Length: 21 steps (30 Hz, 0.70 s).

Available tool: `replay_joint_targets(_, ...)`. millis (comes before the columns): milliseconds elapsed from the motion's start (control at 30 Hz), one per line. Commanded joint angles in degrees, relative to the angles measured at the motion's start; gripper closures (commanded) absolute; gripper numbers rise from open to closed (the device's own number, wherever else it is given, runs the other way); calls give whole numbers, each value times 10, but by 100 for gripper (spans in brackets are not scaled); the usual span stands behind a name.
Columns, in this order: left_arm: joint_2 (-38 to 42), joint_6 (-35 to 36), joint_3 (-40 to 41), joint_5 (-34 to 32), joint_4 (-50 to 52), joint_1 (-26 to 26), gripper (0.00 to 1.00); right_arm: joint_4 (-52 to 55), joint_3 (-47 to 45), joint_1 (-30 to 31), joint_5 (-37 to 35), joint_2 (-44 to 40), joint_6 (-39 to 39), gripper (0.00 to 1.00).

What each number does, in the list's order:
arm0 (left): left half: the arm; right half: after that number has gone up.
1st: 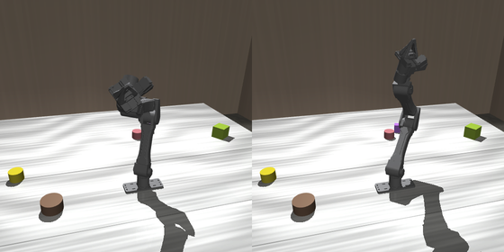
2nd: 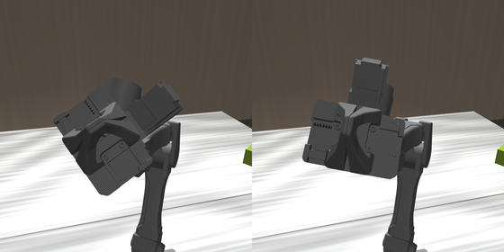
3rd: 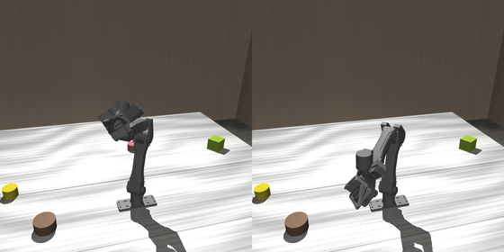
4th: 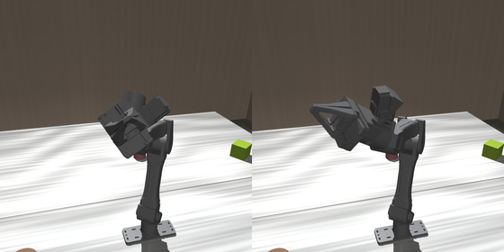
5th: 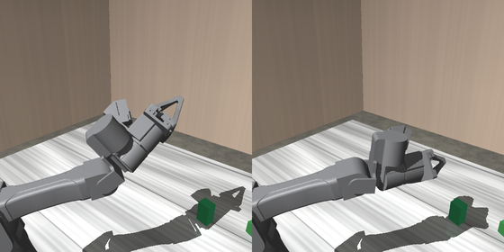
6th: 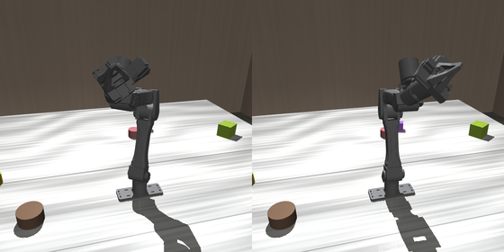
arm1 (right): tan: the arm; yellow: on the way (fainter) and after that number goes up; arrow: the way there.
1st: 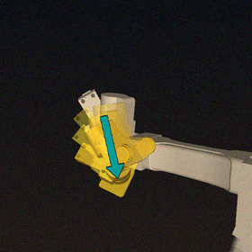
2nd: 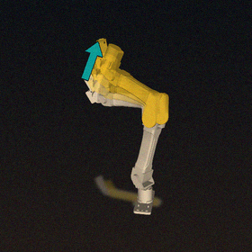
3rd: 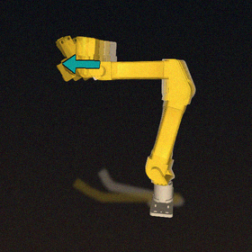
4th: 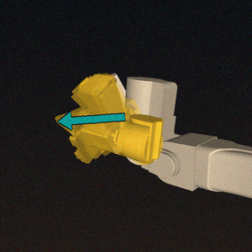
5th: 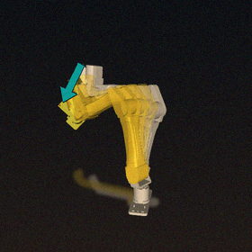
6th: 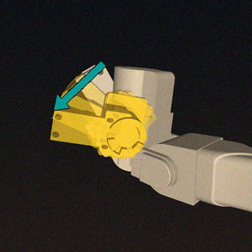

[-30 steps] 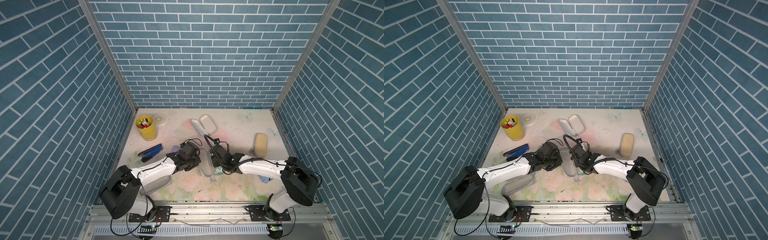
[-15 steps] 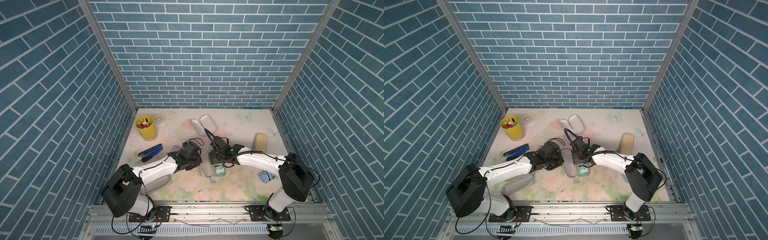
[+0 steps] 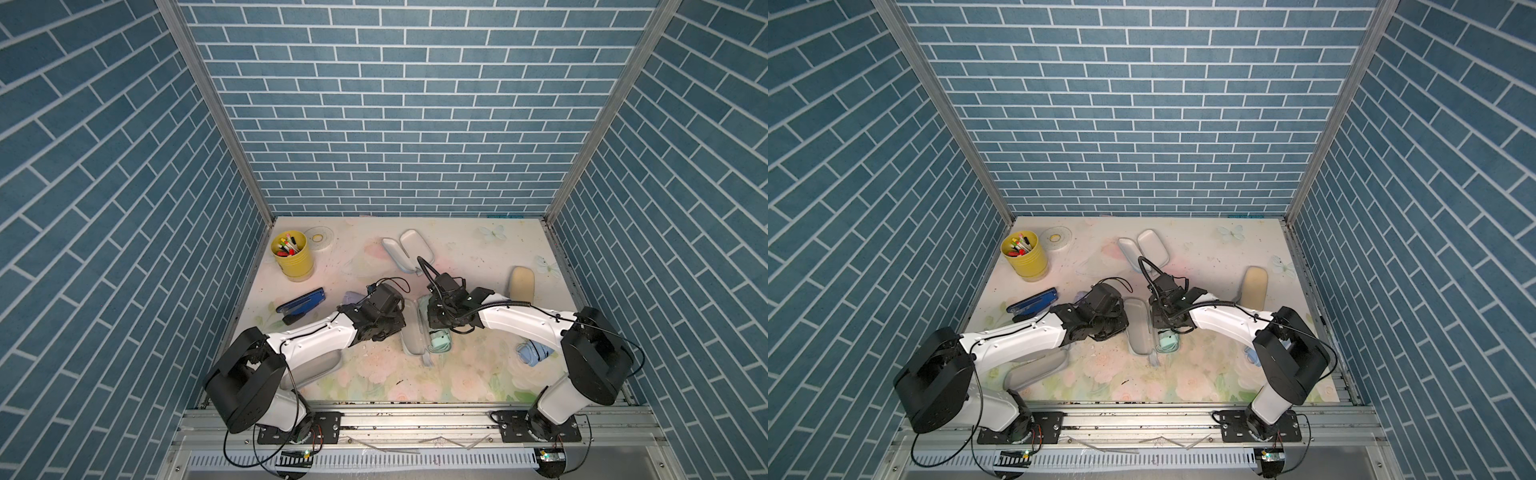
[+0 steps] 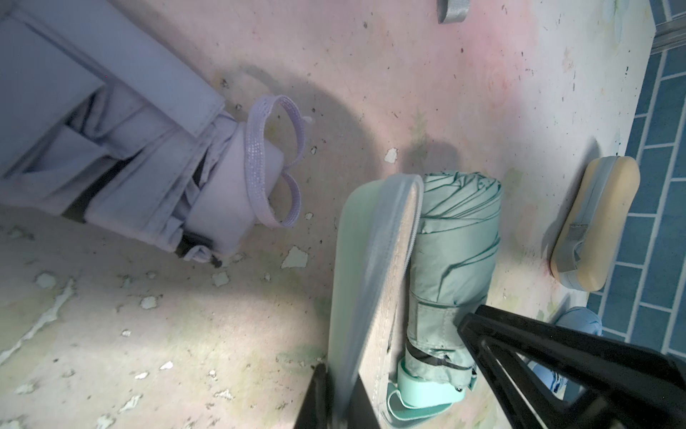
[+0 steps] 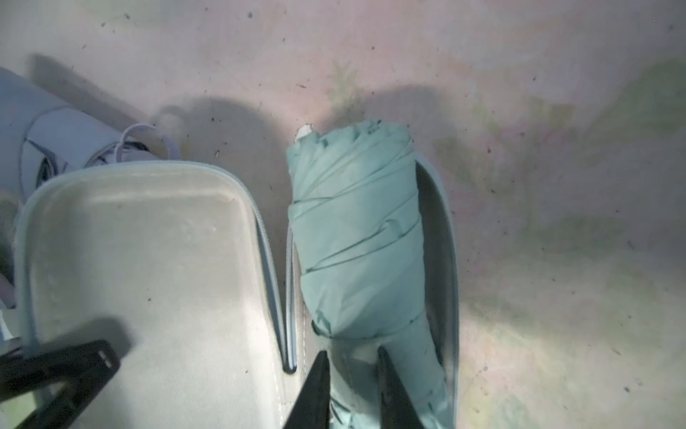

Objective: Put umbrellas into zippered umbrella sleeves
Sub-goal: Place the umbrella in the umbrella sleeve.

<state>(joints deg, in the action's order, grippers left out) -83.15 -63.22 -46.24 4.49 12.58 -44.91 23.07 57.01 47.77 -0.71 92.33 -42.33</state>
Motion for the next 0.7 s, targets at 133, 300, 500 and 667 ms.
replay_joint_targets(133,-1,15,-16,-11,-1,-15,89,4,-42,-20,81,12,-50,71)
replay_joint_targets(300,-6,15,-23,-16,12,-22,89,152,72,-17,-5,18,78,43)
replay_joint_targets(500,-4,14,-23,-18,13,-25,89,210,124,-11,-30,76,138,32)
replay_joint_targets(667,-1,13,-20,-19,8,-25,89,230,149,20,-50,114,148,31)
